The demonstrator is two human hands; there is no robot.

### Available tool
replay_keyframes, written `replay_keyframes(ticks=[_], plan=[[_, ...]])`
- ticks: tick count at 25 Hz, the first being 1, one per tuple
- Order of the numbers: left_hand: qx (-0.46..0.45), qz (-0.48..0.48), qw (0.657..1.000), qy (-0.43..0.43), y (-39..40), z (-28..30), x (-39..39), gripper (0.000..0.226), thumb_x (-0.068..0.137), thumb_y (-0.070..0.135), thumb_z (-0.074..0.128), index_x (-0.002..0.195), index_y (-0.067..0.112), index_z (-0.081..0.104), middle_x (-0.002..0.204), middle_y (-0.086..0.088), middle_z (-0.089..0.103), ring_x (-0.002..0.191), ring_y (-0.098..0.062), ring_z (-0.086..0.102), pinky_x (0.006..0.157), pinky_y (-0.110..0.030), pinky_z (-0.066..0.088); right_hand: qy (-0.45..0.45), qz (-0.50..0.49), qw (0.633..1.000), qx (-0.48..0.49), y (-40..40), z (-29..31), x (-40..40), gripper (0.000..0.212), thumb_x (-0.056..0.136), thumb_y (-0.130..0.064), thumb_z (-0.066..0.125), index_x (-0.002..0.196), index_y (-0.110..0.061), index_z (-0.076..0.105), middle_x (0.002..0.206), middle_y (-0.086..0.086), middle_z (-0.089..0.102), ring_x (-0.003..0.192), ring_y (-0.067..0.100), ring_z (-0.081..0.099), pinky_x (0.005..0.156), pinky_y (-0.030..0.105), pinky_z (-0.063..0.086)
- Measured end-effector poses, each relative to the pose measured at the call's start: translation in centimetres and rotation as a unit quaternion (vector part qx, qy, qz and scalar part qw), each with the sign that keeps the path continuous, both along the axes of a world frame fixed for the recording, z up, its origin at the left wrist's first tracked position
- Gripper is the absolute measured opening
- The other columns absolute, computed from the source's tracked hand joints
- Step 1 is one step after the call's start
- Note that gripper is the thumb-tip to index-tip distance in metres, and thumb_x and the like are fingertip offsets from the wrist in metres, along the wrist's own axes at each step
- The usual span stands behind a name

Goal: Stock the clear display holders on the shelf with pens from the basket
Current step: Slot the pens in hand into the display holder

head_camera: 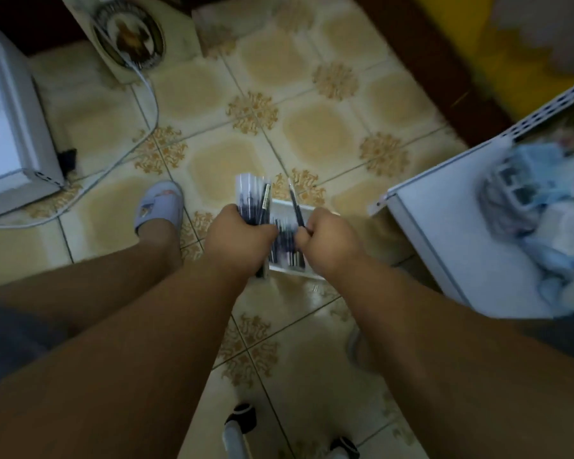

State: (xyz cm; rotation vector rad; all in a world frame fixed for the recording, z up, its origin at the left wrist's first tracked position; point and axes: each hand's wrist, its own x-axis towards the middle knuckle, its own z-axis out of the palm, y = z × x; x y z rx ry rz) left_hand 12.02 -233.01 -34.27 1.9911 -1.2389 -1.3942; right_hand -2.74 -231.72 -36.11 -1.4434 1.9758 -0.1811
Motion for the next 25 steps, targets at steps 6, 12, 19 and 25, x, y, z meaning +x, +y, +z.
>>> replay_keyframes(ticks=[6, 12, 19, 25], plan=[[-0.09, 0.013, 0.992, 0.087, 8.4, 12.1, -0.5, 0.022, 0.072, 0.022, 0.068, 0.091, 0.014, 0.059, 0.085, -0.02, 0.066, 0.079, -0.038, 0.068, 0.069, -0.057, 0.058, -0.109, -0.092, 0.971, -0.194, 9.3, 13.6, -0.2, 0.008, 0.093, -0.023, 0.055, 0.095, -0.018, 0.049, 0.078, -0.003, 0.056, 0.066, 0.016, 0.055, 0.058, 0.03, 0.045], [-0.146, -0.03, 0.969, 0.196, 15.6, 19.5, -2.3, 0.02, 0.075, 0.015, 0.07, 0.092, 0.007, 0.063, 0.076, -0.016, 0.063, 0.076, -0.039, 0.068, 0.071, -0.059, 0.056, -0.127, -0.183, 0.933, -0.284, 18.5, 20.0, -2.2, 0.013, 0.094, -0.025, 0.057, 0.101, -0.027, 0.046, 0.08, -0.007, 0.055, 0.07, 0.011, 0.056, 0.062, 0.03, 0.046], [-0.167, -0.121, 0.926, 0.316, 18.7, 25.7, -7.8, 0.008, 0.082, 0.004, 0.067, 0.083, 0.012, 0.065, 0.071, -0.015, 0.06, 0.067, -0.029, 0.064, 0.064, -0.05, 0.054, -0.066, -0.256, 0.907, -0.329, 25.1, 25.3, -6.5, 0.022, 0.098, -0.022, 0.051, 0.11, -0.041, 0.046, 0.08, -0.01, 0.055, 0.061, 0.008, 0.054, 0.053, 0.023, 0.041], [-0.162, -0.148, 0.877, 0.427, 19.7, 32.6, -16.0, 0.009, 0.083, 0.004, 0.067, 0.088, 0.011, 0.063, 0.063, -0.004, 0.061, 0.062, -0.022, 0.062, 0.061, -0.04, 0.053, 0.03, -0.315, 0.849, -0.423, 29.3, 31.6, -11.1, 0.037, 0.099, -0.021, 0.052, 0.122, -0.047, 0.04, 0.083, -0.01, 0.058, 0.064, 0.006, 0.058, 0.06, 0.031, 0.049]])
